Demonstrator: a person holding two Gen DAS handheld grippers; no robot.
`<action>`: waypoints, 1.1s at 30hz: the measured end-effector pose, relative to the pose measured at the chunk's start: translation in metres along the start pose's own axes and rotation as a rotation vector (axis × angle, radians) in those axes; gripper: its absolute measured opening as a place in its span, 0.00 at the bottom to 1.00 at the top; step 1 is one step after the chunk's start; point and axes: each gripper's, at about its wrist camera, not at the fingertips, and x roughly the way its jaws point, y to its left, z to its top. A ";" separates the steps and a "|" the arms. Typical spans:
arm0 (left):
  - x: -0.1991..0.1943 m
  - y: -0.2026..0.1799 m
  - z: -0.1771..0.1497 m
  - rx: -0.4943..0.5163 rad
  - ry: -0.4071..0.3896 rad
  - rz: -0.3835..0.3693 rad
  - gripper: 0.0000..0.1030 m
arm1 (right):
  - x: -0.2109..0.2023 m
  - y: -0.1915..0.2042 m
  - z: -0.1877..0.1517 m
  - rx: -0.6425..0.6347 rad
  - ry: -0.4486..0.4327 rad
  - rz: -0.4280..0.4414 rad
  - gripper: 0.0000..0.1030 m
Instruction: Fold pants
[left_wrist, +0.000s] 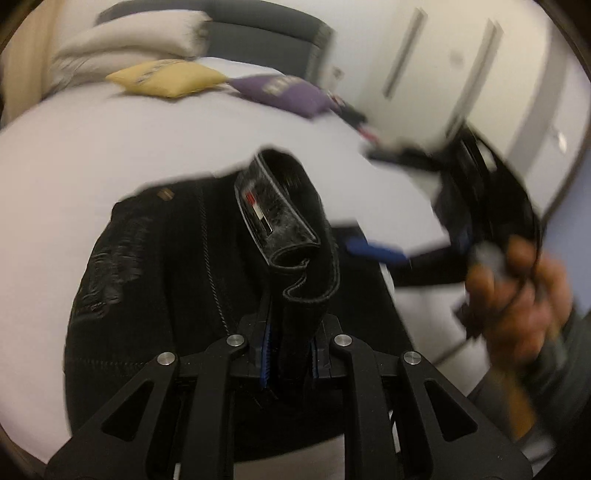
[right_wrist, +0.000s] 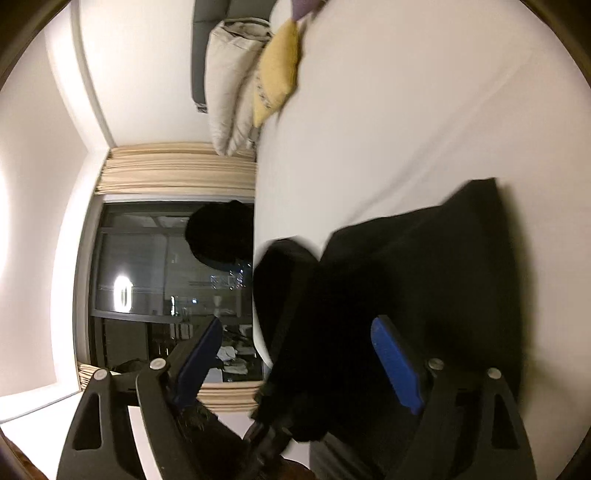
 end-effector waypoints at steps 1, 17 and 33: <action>0.005 -0.007 -0.003 0.032 0.011 0.014 0.13 | 0.003 0.001 0.003 0.000 0.004 -0.005 0.83; 0.031 -0.080 -0.015 0.379 -0.023 0.220 0.13 | 0.055 0.021 0.015 -0.214 0.190 -0.217 0.17; 0.092 -0.152 -0.031 0.536 0.030 0.192 0.15 | 0.005 -0.010 0.027 -0.212 0.078 -0.227 0.17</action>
